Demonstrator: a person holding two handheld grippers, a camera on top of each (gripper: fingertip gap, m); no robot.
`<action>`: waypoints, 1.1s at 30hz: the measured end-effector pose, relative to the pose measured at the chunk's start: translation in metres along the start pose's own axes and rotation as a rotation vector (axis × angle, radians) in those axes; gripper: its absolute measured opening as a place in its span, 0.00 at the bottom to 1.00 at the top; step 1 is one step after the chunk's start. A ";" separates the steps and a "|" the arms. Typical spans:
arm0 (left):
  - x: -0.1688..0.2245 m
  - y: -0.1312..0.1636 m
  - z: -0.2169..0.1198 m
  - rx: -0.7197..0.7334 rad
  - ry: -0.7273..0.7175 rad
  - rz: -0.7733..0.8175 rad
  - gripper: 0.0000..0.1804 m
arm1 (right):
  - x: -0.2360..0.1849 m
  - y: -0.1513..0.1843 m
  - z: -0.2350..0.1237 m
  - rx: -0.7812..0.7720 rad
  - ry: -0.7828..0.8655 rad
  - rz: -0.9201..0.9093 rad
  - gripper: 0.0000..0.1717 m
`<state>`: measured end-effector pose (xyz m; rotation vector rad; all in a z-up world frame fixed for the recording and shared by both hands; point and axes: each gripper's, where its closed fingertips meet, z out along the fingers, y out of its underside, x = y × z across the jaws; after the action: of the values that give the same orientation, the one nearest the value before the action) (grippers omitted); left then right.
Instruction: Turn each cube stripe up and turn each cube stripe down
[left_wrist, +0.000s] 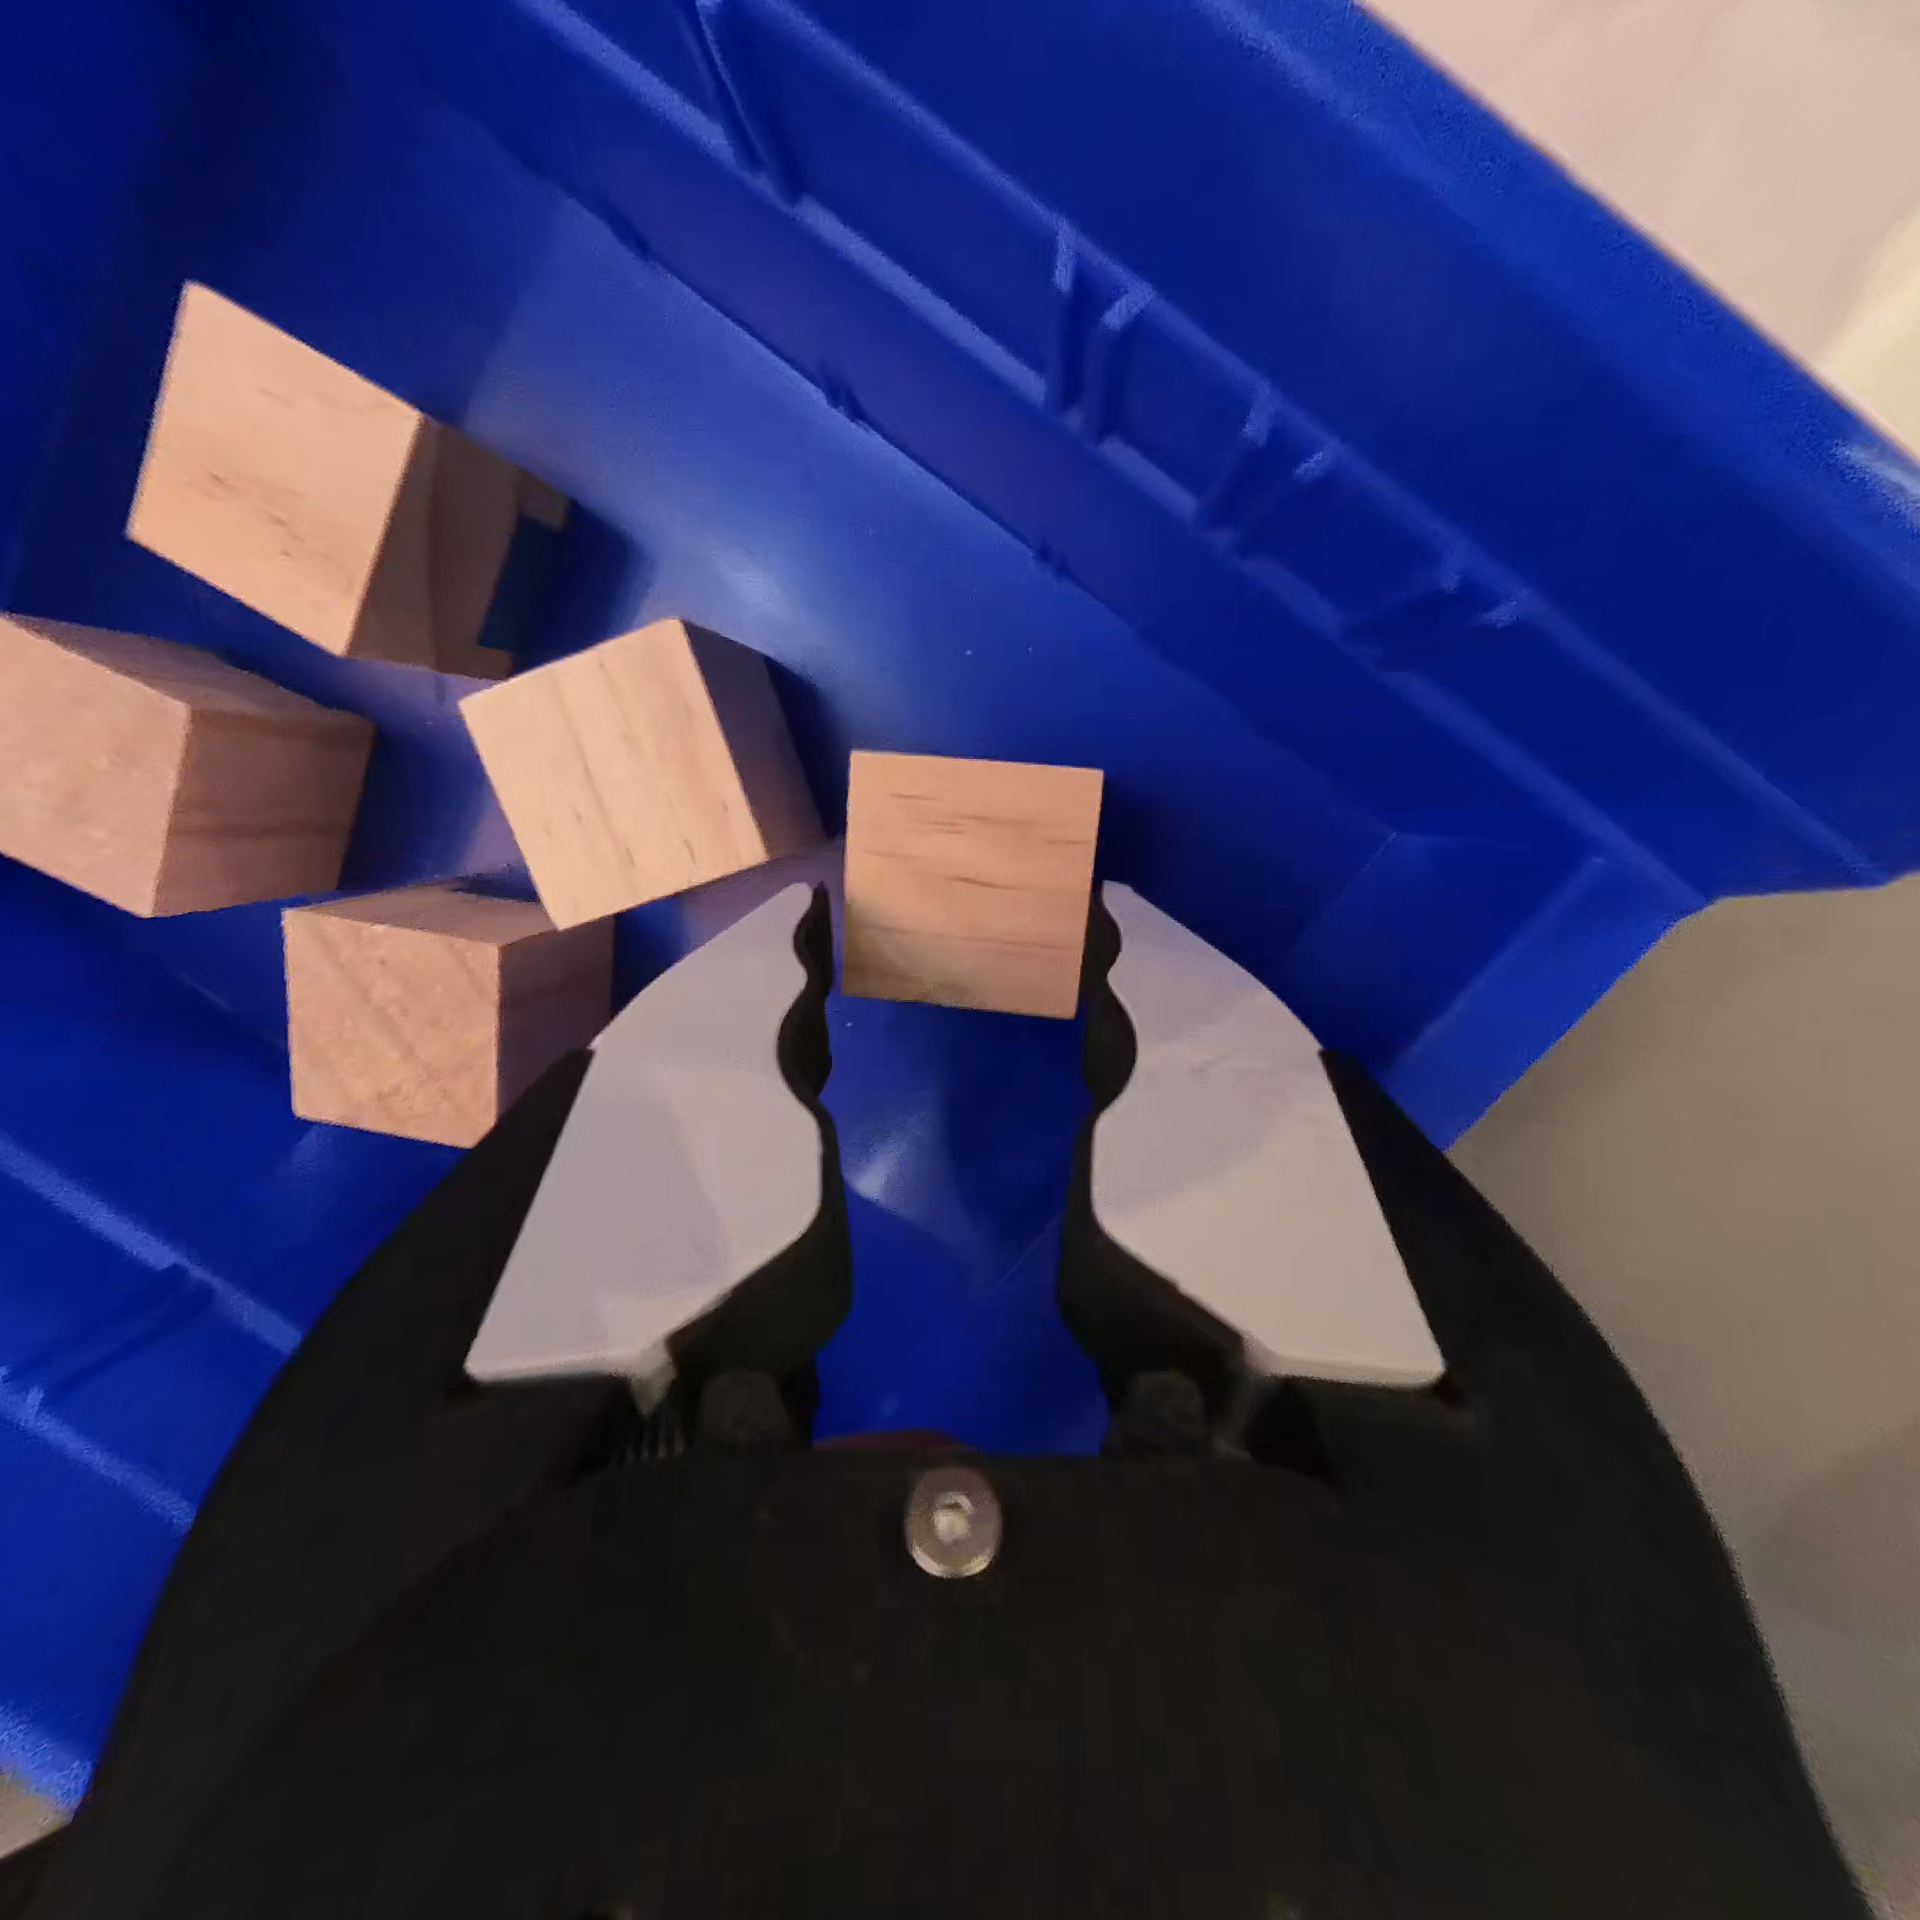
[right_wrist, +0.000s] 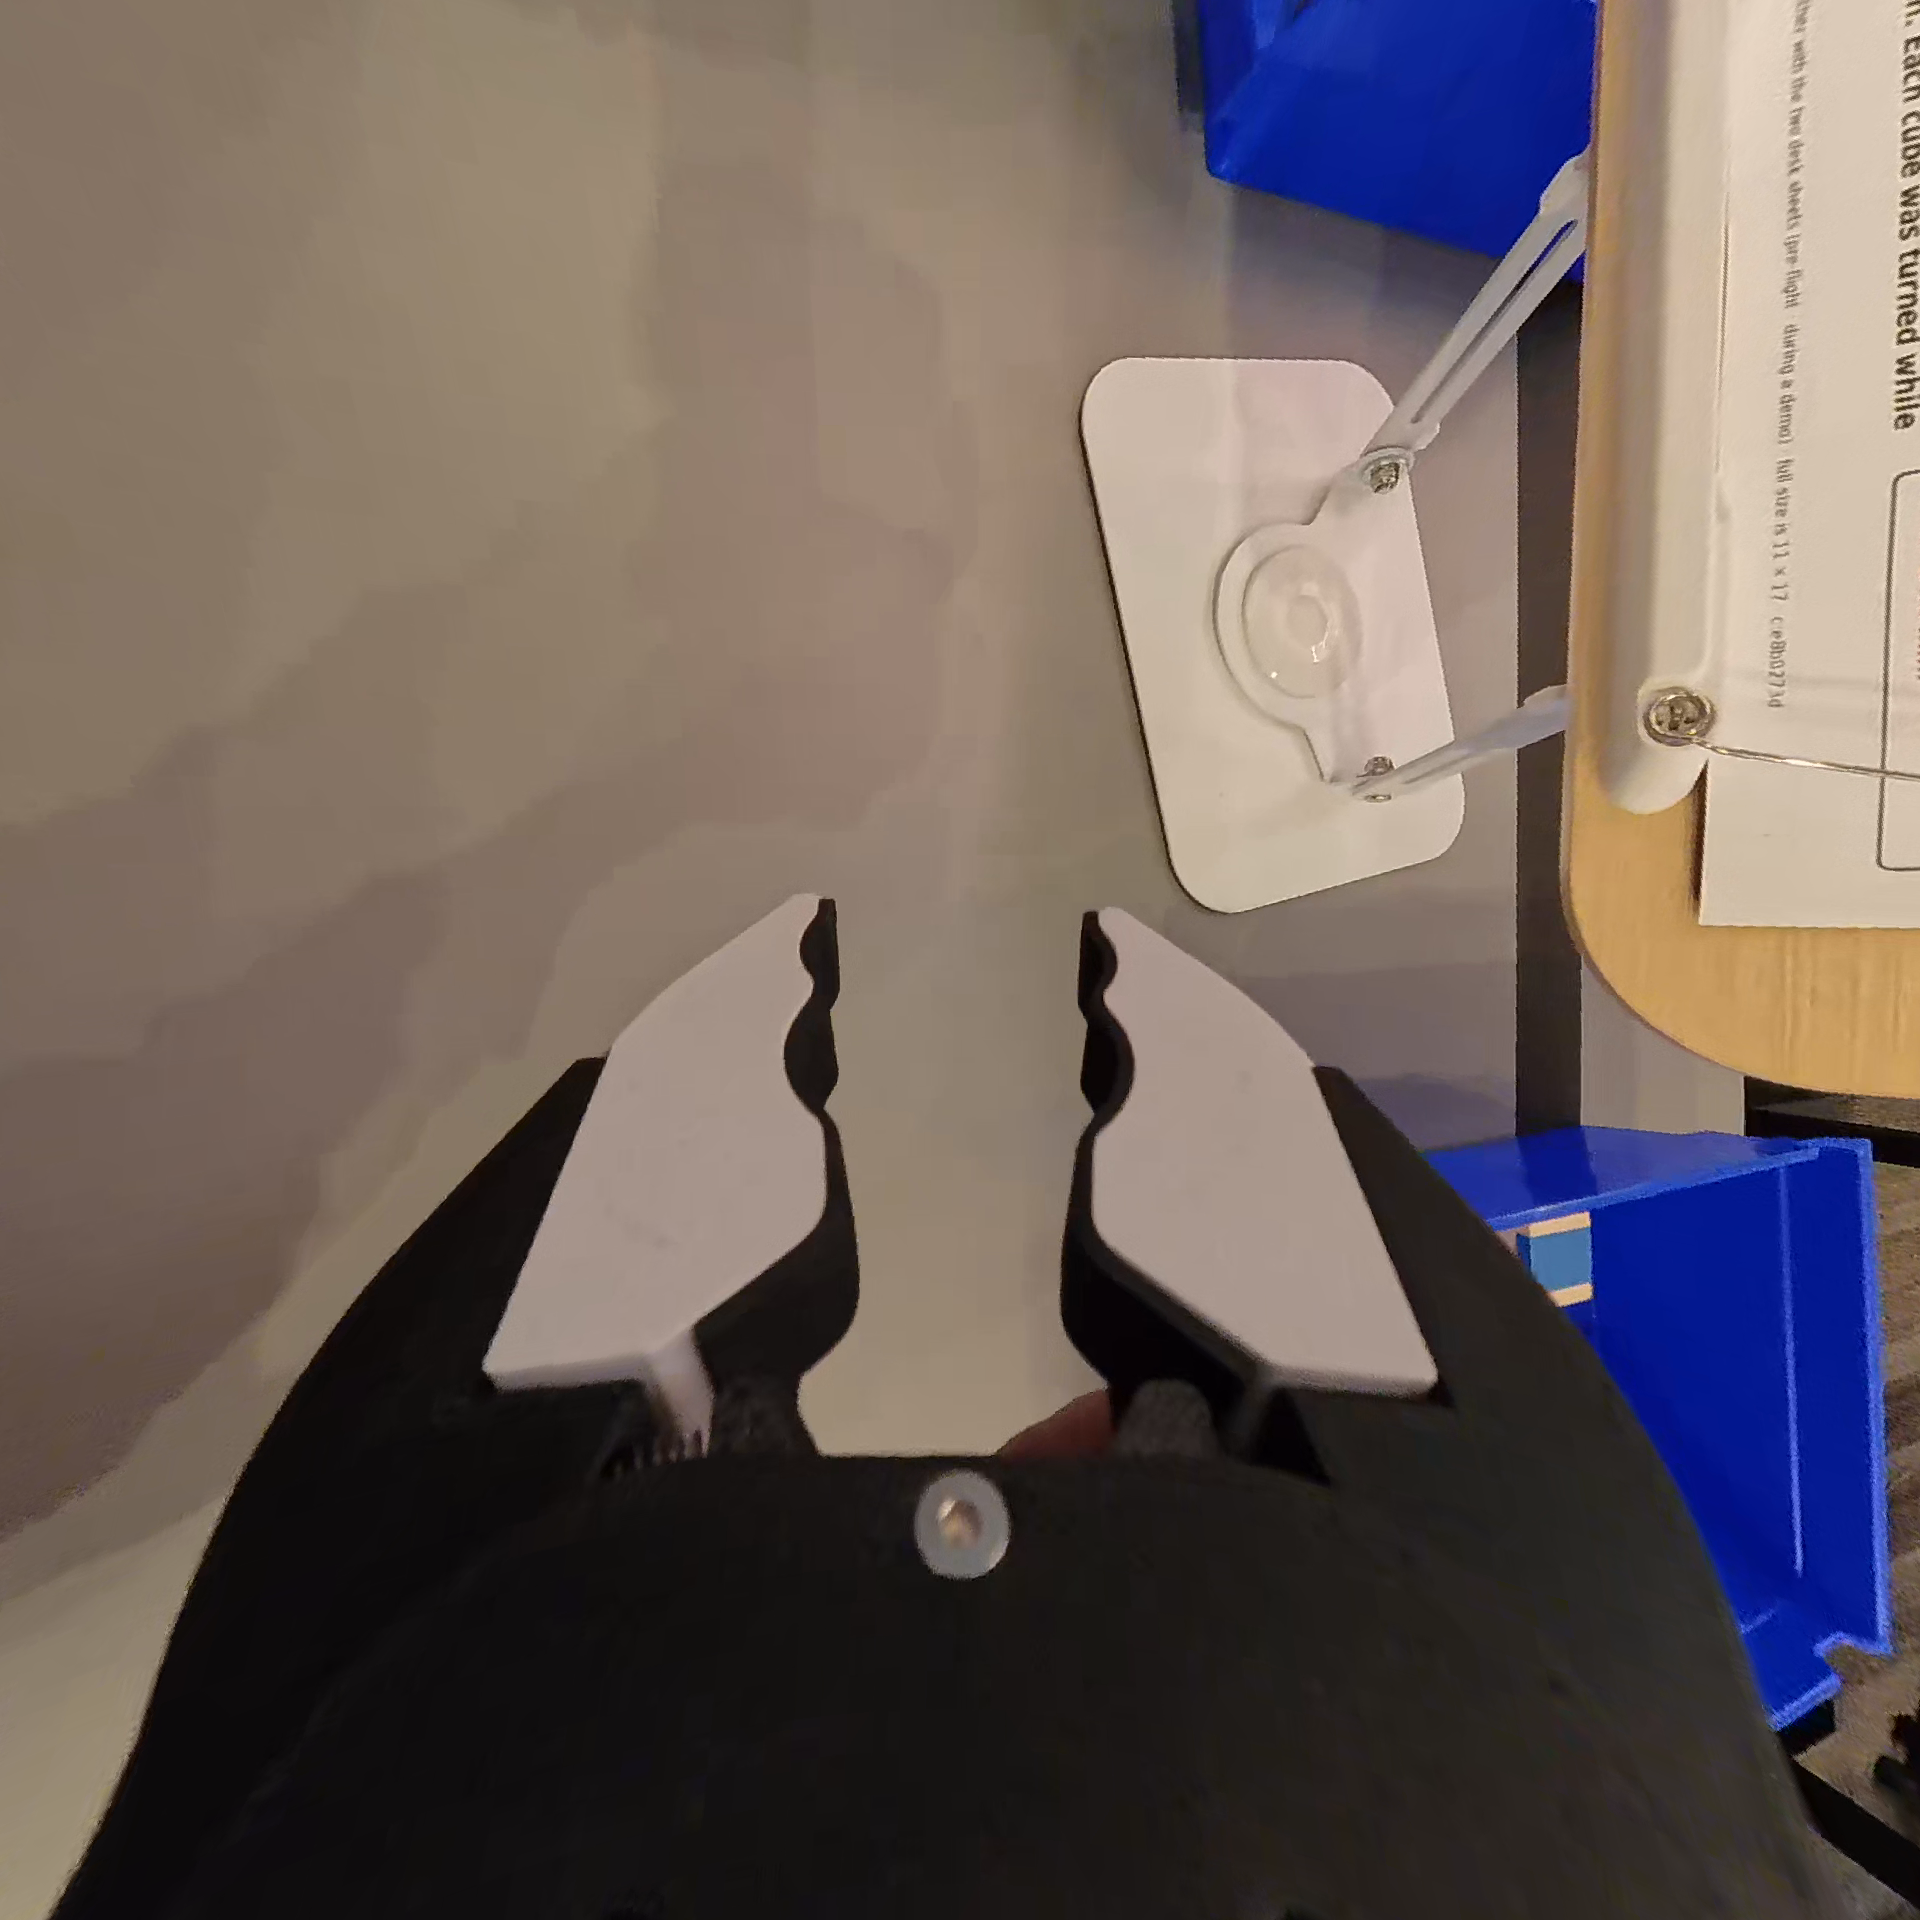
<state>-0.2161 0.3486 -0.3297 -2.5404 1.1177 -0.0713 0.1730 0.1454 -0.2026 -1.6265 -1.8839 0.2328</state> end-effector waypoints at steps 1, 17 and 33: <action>0.001 0.001 0.003 -0.017 0.013 0.000 0.25 | 0.001 0.000 0.001 0.002 -0.001 -0.001 0.26; 0.099 -0.072 -0.202 1.117 0.509 -0.253 0.25 | 0.031 -0.102 0.016 0.305 0.244 -0.100 0.34; 0.279 -0.116 -0.248 1.369 1.244 -0.254 0.25 | 0.058 -0.197 0.014 0.544 0.453 -0.280 0.27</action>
<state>0.0097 0.1433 -0.0860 -1.1467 0.5491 -1.8770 0.0006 0.1596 -0.0921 -0.9426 -1.5022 0.2114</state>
